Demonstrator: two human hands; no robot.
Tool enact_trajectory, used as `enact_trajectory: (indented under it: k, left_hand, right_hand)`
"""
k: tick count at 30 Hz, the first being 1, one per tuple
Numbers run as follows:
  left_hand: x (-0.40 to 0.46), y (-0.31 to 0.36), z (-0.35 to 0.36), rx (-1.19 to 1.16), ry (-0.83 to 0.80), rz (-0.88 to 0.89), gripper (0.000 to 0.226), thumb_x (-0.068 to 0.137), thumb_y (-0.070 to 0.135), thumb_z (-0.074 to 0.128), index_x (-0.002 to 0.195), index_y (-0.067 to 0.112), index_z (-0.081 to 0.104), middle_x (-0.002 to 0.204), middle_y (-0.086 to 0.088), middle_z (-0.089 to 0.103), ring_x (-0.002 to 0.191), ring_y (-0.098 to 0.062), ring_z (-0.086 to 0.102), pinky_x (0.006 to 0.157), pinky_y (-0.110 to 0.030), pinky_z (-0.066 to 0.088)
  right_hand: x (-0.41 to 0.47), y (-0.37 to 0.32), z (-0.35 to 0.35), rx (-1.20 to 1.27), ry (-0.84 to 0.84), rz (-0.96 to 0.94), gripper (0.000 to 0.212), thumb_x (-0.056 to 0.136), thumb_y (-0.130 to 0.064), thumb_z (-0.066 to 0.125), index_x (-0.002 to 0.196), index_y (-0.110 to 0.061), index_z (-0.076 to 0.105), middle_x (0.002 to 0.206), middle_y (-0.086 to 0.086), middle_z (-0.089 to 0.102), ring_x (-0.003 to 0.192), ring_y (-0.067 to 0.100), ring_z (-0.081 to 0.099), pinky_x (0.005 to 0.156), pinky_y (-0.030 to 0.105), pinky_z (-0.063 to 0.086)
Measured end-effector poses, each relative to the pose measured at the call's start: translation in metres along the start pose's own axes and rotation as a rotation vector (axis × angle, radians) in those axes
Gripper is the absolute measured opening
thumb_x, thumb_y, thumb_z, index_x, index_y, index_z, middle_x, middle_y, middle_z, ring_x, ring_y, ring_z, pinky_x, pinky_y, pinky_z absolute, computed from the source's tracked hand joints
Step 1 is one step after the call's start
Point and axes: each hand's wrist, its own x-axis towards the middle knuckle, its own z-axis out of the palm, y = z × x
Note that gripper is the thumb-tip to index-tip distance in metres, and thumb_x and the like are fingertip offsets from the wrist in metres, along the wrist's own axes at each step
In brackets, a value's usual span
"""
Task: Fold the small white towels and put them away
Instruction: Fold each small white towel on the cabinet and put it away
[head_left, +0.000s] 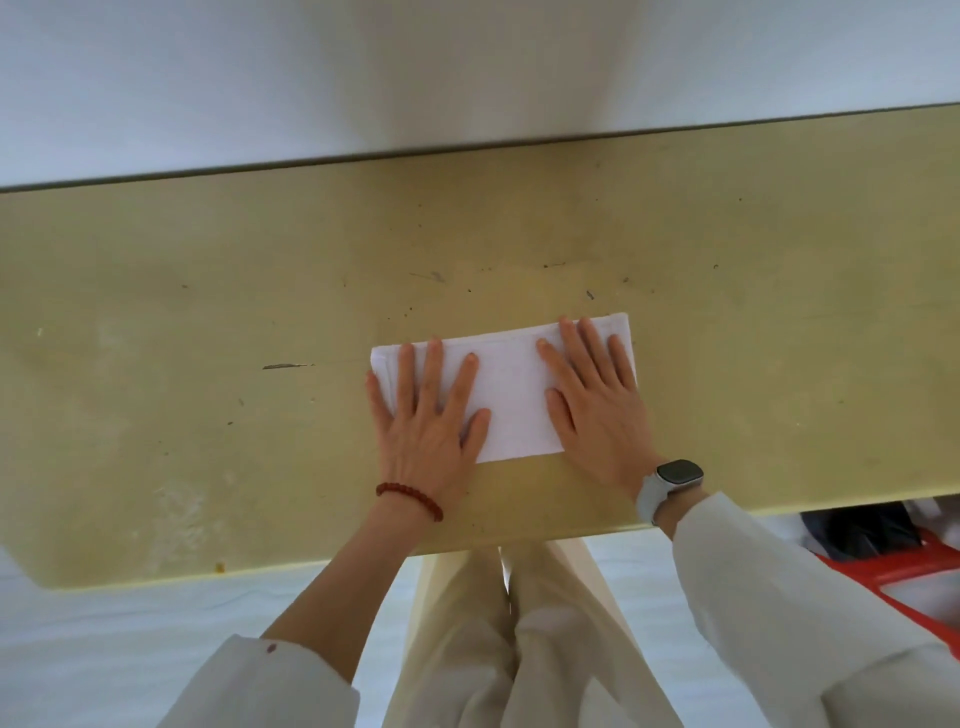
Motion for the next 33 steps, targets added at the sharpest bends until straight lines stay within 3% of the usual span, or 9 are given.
enact_trajectory:
  k: [3,5,8,13,16,22,26,29,33]
  left_hand:
    - [0.001,-0.009,-0.007,0.042,0.169,0.170,0.027,0.086,0.031,0.051,0.108,0.020,0.062,0.124,-0.006,0.054,0.121,-0.026,0.042,0.106,-0.056,0.014]
    - [0.002,-0.012,-0.015,0.074,0.228,0.208,0.014,0.083,0.020,0.056,0.089,0.020,0.069,0.104,0.002,0.066,0.109,-0.020,0.048,0.106,-0.050,0.019]
    - [0.010,-0.012,-0.028,0.119,0.187,0.170,0.017,0.082,0.018,0.052,0.083,0.021,0.069,0.092,0.008,0.069,0.103,-0.018,0.055,0.102,-0.046,0.022]
    - [0.042,-0.005,-0.040,0.073,0.116,0.061,0.016,0.077,0.015,0.057,0.090,0.014,0.068,0.083,0.000,0.071,0.104,-0.027,0.061,0.098,-0.047,0.018]
    - [0.047,-0.002,-0.040,0.016,0.054,0.098,0.023,0.079,0.018,0.047,0.091,0.015,0.067,0.093,0.001,0.071,0.104,-0.025,0.062,0.099,-0.046,0.017]
    - [0.037,-0.035,-0.038,-0.073,0.067,-0.099,0.034,0.084,0.024,0.037,0.102,0.013,0.065,0.116,-0.006,0.064,0.111,-0.027,0.057,0.100,-0.051,0.025]
    - [0.040,-0.054,-0.032,-0.037,-0.053,-0.194,0.052,0.086,0.038,0.031,0.126,0.012,0.052,0.138,-0.009,0.048,0.127,-0.034,0.042,0.099,-0.064,0.023]
    - [0.039,-0.058,-0.026,0.017,-0.084,-0.144,0.055,0.088,0.043,0.032,0.130,0.014,0.050,0.140,-0.005,0.046,0.129,-0.036,0.040,0.099,-0.066,0.021]
    - [0.039,-0.060,-0.022,0.033,-0.084,-0.151,0.054,0.088,0.043,0.033,0.130,0.014,0.050,0.139,-0.005,0.047,0.128,-0.038,0.041,0.096,-0.068,0.023]
  right_hand:
    - [-0.009,0.012,-0.013,0.071,0.104,0.017,0.031,0.086,-0.016,0.039,0.111,-0.008,0.056,0.126,0.019,0.052,0.120,0.030,0.039,0.097,0.042,0.036]
    - [-0.013,0.016,-0.023,-0.003,0.126,0.016,0.027,0.081,-0.014,0.043,0.099,-0.011,0.062,0.104,0.013,0.060,0.099,0.030,0.051,0.082,0.039,0.040]
    - [-0.020,0.013,-0.033,-0.052,0.084,-0.064,0.028,0.078,-0.017,0.042,0.088,-0.013,0.068,0.085,0.007,0.063,0.074,0.030,0.059,0.069,0.034,0.037]
    - [-0.031,-0.014,-0.039,0.219,-0.220,-0.226,0.036,0.079,-0.021,0.037,0.089,-0.013,0.070,0.075,0.002,0.068,0.063,0.024,0.062,0.051,0.029,0.050]
    - [-0.016,-0.029,-0.045,0.363,-0.337,-0.036,0.033,0.090,-0.022,0.038,0.107,-0.018,0.066,0.076,-0.001,0.067,0.065,0.022,0.058,0.060,0.027,0.040]
    - [0.048,-0.040,-0.042,0.471,-0.067,0.222,0.024,0.094,-0.016,0.041,0.105,-0.013,0.062,0.095,0.000,0.062,0.075,0.017,0.052,0.066,0.026,0.037]
    - [0.104,-0.047,-0.040,0.414,-0.027,0.254,0.026,0.094,-0.018,0.040,0.111,-0.013,0.058,0.106,0.005,0.058,0.093,0.024,0.053,0.075,0.034,0.044]
    - [0.132,-0.052,-0.036,0.304,-0.047,0.234,0.028,0.094,-0.022,0.042,0.118,-0.015,0.055,0.115,0.009,0.056,0.103,0.028,0.051,0.079,0.032,0.039]
    - [0.152,-0.056,-0.036,0.194,-0.150,0.234,0.022,0.091,-0.019,0.044,0.109,-0.009,0.053,0.113,0.014,0.053,0.102,0.032,0.049,0.079,0.035,0.039]
